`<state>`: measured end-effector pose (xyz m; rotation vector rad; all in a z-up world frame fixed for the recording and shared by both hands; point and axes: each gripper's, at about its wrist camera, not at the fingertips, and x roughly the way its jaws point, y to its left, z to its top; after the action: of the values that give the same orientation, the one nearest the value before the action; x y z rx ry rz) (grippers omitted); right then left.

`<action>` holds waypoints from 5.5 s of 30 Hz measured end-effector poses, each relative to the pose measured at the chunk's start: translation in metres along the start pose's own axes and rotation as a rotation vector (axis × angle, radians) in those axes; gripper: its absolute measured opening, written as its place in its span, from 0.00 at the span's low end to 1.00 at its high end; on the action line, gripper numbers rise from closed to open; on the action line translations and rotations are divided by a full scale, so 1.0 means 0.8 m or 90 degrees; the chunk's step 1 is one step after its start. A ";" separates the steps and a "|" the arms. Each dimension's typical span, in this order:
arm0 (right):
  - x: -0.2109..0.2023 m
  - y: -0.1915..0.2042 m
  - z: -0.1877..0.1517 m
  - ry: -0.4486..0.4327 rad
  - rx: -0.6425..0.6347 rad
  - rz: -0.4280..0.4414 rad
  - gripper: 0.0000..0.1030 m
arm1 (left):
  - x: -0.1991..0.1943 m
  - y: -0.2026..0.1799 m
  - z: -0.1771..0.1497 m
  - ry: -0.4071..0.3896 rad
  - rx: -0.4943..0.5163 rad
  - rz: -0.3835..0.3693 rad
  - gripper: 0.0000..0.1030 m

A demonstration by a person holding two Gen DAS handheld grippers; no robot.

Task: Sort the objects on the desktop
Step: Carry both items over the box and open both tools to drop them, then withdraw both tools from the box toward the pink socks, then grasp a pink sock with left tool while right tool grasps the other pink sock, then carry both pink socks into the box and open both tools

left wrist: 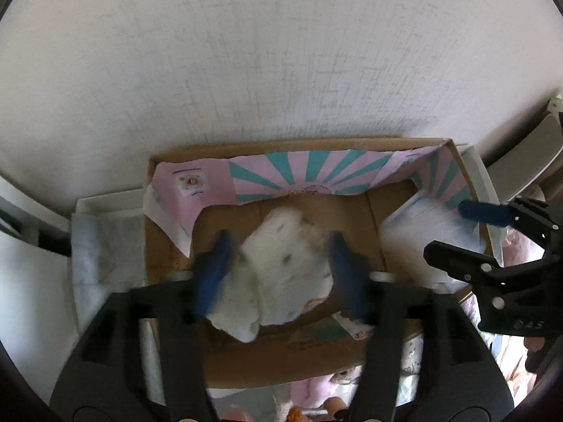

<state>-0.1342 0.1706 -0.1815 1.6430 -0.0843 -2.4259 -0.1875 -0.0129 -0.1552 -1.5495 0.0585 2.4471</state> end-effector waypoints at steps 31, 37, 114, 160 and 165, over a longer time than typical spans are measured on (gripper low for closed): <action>-0.114 -0.011 -0.009 -0.075 -0.030 -0.153 0.77 | -0.147 0.026 -0.005 -0.120 -0.011 0.048 1.00; -0.142 0.004 -0.028 -0.091 -0.065 -0.143 0.77 | -0.180 0.033 -0.022 -0.145 -0.023 0.035 1.00; -0.016 -0.125 -0.187 0.008 0.028 -0.012 0.33 | -0.008 -0.034 -0.178 -0.018 0.258 -0.140 0.23; -0.072 0.012 -0.003 -0.052 -0.098 0.030 0.33 | -0.077 -0.011 0.007 -0.121 0.115 -0.075 0.21; -0.039 0.017 -0.006 -0.026 -0.088 0.035 0.33 | -0.056 -0.006 0.009 -0.109 0.098 -0.063 0.21</action>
<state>-0.1165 0.1641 -0.1525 1.5119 0.0298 -2.3681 -0.1746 -0.0156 -0.1120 -1.2446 0.1327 2.4248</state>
